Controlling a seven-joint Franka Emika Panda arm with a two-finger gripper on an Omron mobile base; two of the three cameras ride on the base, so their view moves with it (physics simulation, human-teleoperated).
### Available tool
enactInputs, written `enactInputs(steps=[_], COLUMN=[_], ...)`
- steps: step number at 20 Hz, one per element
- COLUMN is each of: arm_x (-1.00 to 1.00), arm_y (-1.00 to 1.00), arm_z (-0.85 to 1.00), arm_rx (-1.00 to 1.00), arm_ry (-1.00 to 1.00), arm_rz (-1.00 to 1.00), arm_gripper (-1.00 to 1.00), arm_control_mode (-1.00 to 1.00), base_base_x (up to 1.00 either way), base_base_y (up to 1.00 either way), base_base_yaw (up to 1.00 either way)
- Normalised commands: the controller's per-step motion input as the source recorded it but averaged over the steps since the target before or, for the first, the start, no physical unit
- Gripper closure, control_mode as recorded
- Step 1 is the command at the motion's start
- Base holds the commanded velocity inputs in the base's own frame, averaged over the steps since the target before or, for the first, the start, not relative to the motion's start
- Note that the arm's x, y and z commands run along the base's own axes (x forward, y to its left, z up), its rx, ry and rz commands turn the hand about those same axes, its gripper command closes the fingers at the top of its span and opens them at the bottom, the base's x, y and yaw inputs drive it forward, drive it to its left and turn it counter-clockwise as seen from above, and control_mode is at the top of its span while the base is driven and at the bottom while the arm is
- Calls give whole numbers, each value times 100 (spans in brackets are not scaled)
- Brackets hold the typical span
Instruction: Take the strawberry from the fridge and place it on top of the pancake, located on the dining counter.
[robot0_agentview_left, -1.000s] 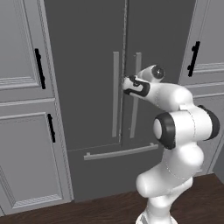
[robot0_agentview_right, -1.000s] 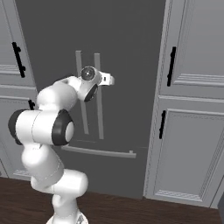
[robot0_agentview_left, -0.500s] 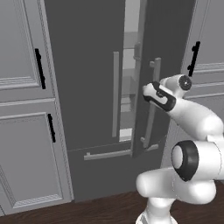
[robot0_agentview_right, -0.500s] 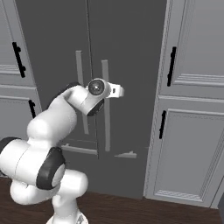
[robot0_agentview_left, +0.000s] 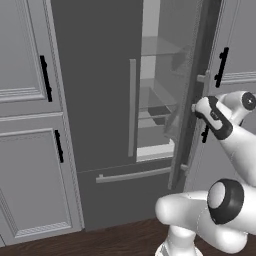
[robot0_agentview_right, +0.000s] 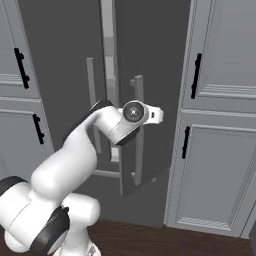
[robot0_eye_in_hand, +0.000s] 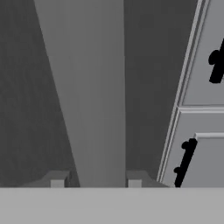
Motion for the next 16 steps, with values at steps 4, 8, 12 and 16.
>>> enactInputs(steps=[4, 8, 12, 16], arm_x=[-13, -8, -18, -53], arm_y=[-92, -73, -34, -8], arm_z=[0, 0, 0, 1], arm_rx=[2, 4, 0, -1], arm_ry=[4, 7, 5, 1], arm_rz=[0, 0, -4, -7], arm_gripper=[100, -100, -100, -100], arm_control_mode=[-100, -100, -100, -100], base_base_x=[0, 0, 0, 0], base_base_y=[0, 0, 0, 0], base_base_yaw=[0, 0, 0, 0])
